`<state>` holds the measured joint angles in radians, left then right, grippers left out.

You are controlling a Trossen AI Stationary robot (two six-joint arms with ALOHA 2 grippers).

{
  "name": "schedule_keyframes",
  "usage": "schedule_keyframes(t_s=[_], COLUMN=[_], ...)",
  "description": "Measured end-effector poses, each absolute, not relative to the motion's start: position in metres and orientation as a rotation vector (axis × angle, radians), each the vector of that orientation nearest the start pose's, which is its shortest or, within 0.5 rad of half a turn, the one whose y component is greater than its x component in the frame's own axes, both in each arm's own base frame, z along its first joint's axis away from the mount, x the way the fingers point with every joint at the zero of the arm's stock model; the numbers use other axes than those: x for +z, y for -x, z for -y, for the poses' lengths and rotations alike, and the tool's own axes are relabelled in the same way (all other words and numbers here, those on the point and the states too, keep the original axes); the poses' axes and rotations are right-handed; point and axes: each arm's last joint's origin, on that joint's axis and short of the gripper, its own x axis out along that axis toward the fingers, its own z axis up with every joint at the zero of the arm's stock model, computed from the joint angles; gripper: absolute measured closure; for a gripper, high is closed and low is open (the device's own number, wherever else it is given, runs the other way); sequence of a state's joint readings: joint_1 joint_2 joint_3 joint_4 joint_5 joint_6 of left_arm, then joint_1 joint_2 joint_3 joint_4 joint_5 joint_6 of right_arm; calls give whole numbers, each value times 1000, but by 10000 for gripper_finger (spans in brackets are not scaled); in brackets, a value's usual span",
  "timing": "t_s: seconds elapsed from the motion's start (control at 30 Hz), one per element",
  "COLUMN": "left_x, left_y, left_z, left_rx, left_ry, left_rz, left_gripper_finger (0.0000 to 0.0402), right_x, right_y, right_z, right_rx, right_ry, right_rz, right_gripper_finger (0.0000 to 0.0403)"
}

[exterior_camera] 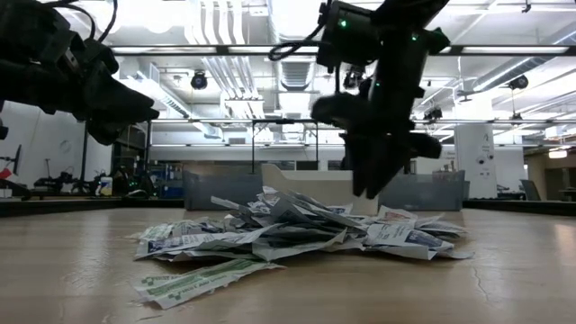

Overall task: Pick & Place First Aid Supplies
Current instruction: Put the green bandage pack into the right gray bin

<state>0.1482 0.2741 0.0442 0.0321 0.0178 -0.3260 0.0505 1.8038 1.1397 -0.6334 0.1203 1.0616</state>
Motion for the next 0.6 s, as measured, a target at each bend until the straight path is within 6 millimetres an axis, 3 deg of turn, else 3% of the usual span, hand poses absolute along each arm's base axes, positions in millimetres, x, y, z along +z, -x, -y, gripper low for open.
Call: schedule_keyframes(t_s=[0.13, 0.33, 0.6], left_x=[158, 158, 158], left_y=[-112, -112, -112], left_z=[-16, -16, -16], left_rx=[162, 162, 162], left_ry=[341, 341, 341], left_rz=[-179, -180, -179], left_gripper_finger=[282, 282, 282], right_x=[162, 161, 145], right_y=[-328, -328, -333], right_z=[-13, -9, -1], right_rx=[-802, -824, -841], right_ry=[-787, -771, -766], right_rz=[-1179, -1159, -1172], right_gripper_finger=[305, 284, 256])
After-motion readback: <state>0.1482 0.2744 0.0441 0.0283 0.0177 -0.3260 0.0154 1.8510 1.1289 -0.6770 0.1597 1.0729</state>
